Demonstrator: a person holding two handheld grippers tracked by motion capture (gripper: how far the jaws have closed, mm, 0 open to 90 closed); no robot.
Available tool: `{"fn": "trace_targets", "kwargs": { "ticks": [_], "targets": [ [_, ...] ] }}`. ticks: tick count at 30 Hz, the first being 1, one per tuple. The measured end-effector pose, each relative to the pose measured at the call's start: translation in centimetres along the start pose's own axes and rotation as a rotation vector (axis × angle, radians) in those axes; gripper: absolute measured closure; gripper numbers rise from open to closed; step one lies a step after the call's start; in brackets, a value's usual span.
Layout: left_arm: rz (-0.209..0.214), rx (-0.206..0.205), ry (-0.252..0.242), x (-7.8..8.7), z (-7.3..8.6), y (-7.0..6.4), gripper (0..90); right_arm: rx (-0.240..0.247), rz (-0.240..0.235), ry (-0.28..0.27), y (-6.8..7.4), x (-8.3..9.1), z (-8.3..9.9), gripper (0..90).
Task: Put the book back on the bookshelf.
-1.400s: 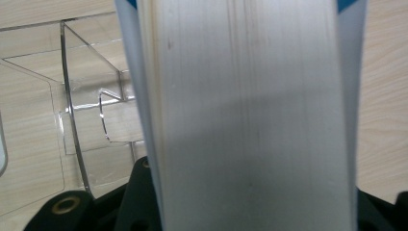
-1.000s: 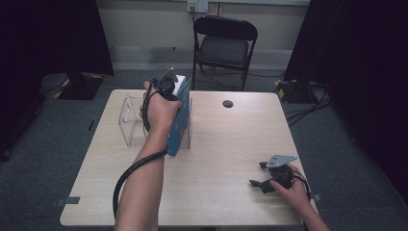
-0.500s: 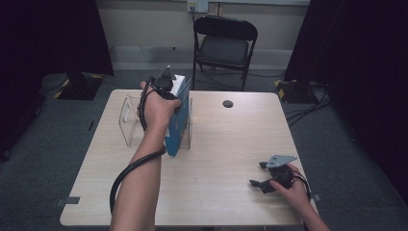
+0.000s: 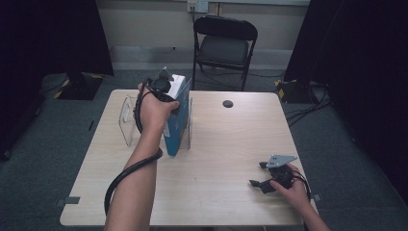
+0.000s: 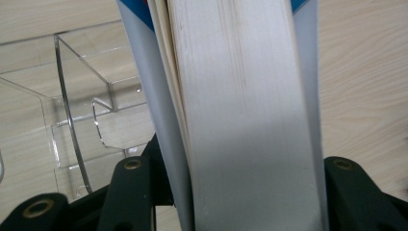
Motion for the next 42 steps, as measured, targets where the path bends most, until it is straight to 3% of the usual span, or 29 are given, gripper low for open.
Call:
{"fn": "trace_targets", "kwargs": {
  "ticks": [3,7,16,22,31,34,39,40,42],
  "targets": [
    [0.006,-0.018,-0.012,0.2,0.2,0.0,50.8,0.004,-0.001,-0.003,0.0,0.0,0.0,13.0],
    [0.007,-0.04,-0.02,0.4,0.4,-0.1,42.6,0.005,-0.001,-0.003,0.0,0.0,0.0,13.0],
    [0.039,-0.057,-0.049,0.8,1.0,-0.1,32.5,0.003,0.0,-0.006,0.0,0.0,0.0,13.0],
    [0.058,-0.075,-0.085,1.4,1.3,-0.1,28.1,0.003,-0.001,-0.005,0.0,0.0,0.0,13.0],
    [0.088,-0.099,-0.094,2.0,2.6,0.2,22.5,0.002,0.001,-0.005,0.0,0.0,0.0,13.0],
    [0.093,-0.125,-0.099,2.3,3.1,0.3,20.5,0.003,-0.001,-0.005,0.0,0.0,0.0,13.0],
    [0.102,-0.131,-0.115,2.9,3.7,0.3,18.8,0.003,0.001,-0.005,0.0,0.0,0.0,13.1],
    [0.115,-0.116,-0.123,3.0,3.8,0.3,18.8,0.003,0.001,-0.005,0.0,0.0,0.0,13.1],
    [0.113,-0.133,-0.116,3.1,4.0,0.2,18.3,0.003,0.001,-0.006,0.0,0.0,0.0,13.1]
  ]
}}
Point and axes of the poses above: each handheld gripper's, and its own axes: x roughly backward along the jaws, z roughly out of its underside, y roughly to its left, the point moved 2 cm from there along -x, roughly forward along the jaws, and after that the axes turned 14 degrees about -x, right-handed, at the moved point
